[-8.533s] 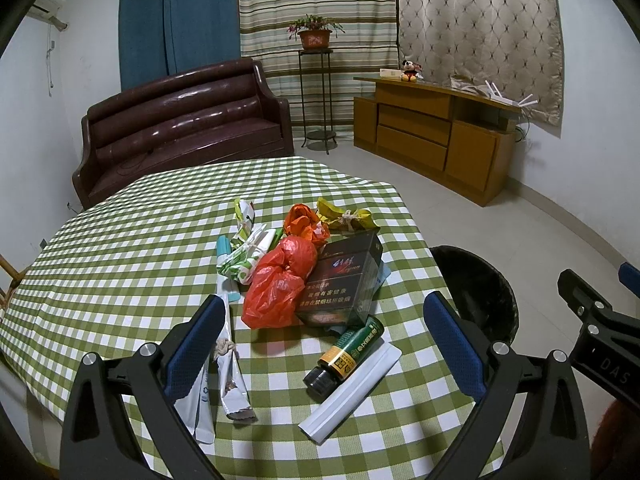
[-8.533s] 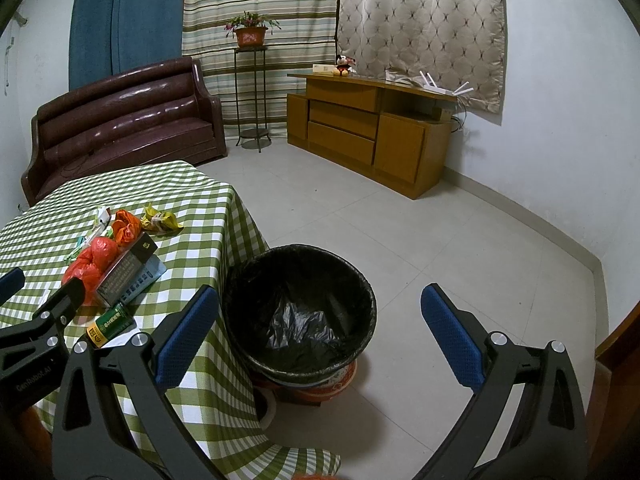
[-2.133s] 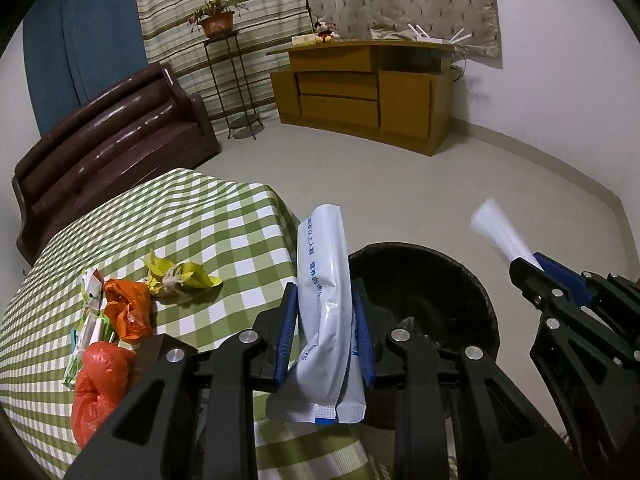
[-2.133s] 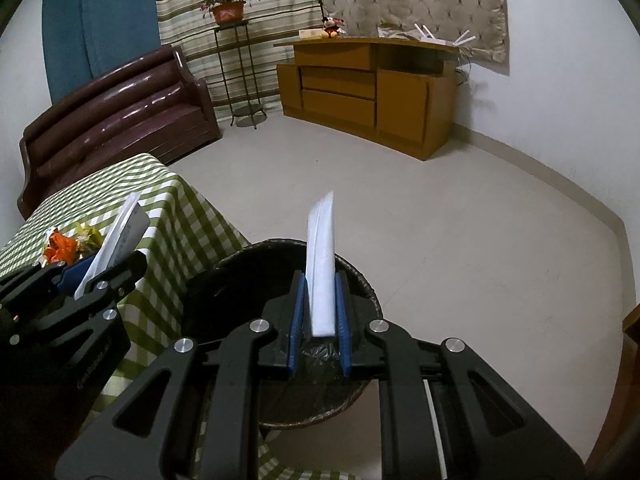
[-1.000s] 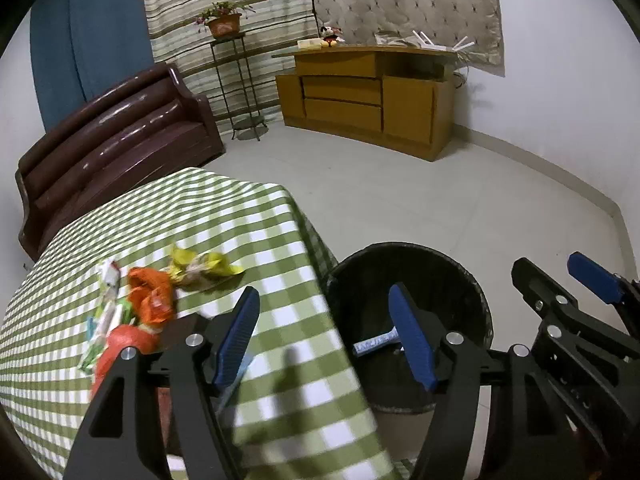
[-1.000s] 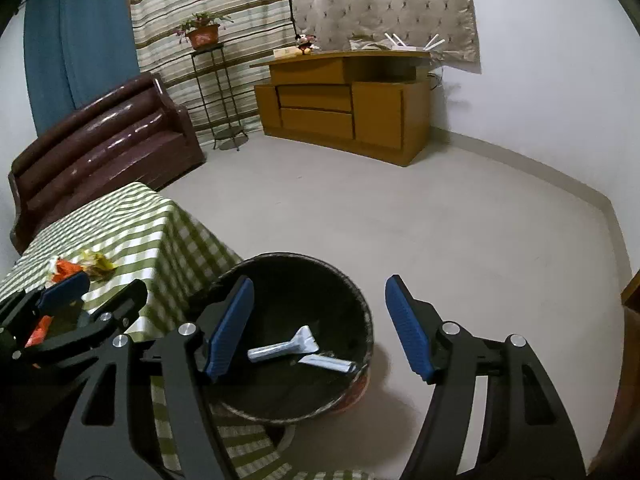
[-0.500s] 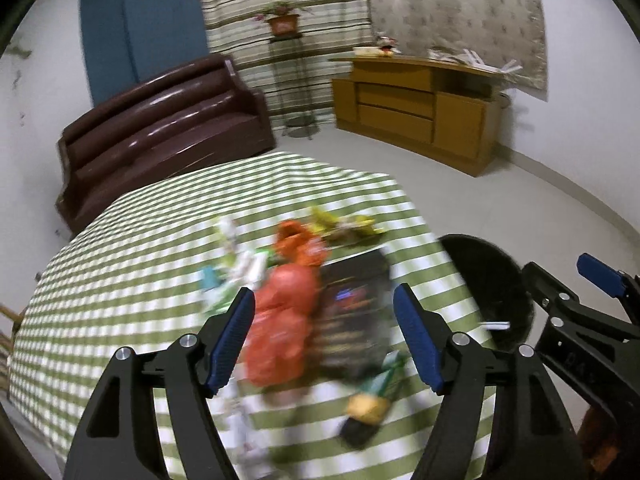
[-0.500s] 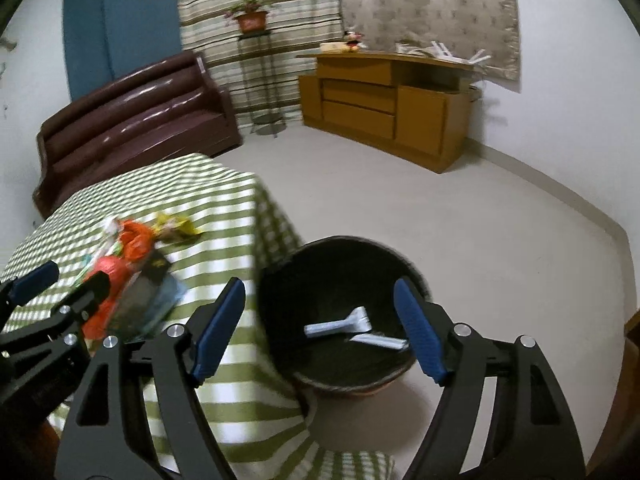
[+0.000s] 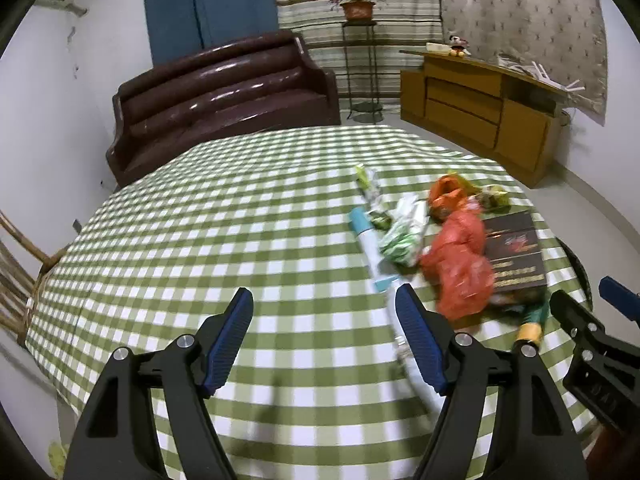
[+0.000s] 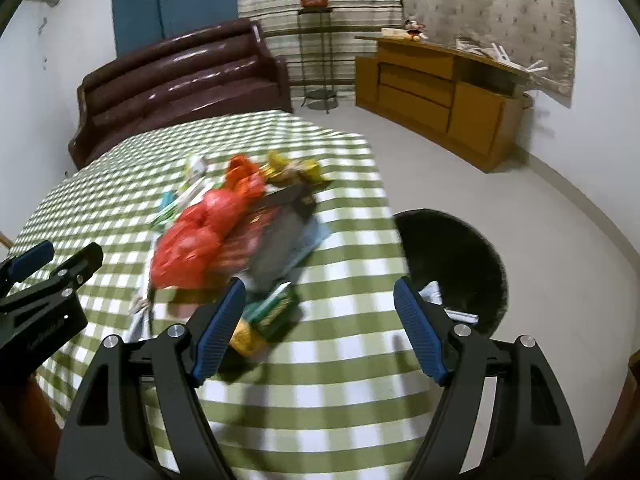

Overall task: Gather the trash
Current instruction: 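Move both tools back over the table toward the remaining trash, then grasp the green-and-yellow can with the right gripper while the left grasps a white wrapper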

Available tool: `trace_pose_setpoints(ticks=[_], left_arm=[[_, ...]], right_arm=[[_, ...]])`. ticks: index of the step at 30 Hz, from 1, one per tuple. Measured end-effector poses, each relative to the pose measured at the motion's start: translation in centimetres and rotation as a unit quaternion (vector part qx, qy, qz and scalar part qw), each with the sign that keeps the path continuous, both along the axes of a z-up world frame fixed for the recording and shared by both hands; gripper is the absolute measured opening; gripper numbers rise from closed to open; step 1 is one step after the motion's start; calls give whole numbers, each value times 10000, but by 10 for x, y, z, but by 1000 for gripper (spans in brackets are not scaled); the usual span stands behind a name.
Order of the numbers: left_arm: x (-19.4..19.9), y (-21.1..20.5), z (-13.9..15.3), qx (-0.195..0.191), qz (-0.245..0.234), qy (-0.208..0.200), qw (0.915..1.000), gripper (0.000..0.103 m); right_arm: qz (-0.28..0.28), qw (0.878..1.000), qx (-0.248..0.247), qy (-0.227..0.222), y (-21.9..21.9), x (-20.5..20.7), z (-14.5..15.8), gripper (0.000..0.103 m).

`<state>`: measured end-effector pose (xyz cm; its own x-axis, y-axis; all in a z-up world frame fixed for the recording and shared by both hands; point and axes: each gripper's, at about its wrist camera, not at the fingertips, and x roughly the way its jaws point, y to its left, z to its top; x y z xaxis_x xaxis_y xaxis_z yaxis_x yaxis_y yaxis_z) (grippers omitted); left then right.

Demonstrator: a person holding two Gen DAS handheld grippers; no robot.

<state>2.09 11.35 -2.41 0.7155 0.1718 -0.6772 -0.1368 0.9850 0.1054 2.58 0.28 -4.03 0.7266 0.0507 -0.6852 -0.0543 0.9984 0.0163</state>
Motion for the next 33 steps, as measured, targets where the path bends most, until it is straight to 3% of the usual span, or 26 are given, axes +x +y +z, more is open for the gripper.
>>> trace_pose_setpoints(ticks=[9,17,25,28,30,32,33], left_arm=[[-6,14,-8,-117,29,88,9999,72],[-7,11,-14,-162,-39,167,9997,72],[-6,1,-20,-141,-93,244,9996,72],[-5,-1,-22,-162,-72,289,9994,72],[-5,-3,-23,-161,-85,316,9993,72],[-5,-7,-24,-171,-113,344,9992,72],[-5,-9,-25,-180,-121,353,9991,72]], right_arm=[[-19,9993,-279,251,17,3,-17,74],[-210,9986,-380,317,1,4,-22,61],[-190,9990,-326,243,-5,7,-20,59],[-135,9989,-374,231,-5,9,-21,45],[-115,9990,-373,216,-6,10,-21,40],[-58,9993,-279,243,-8,10,-21,25],[-44,9994,-231,264,-9,10,-21,23]])
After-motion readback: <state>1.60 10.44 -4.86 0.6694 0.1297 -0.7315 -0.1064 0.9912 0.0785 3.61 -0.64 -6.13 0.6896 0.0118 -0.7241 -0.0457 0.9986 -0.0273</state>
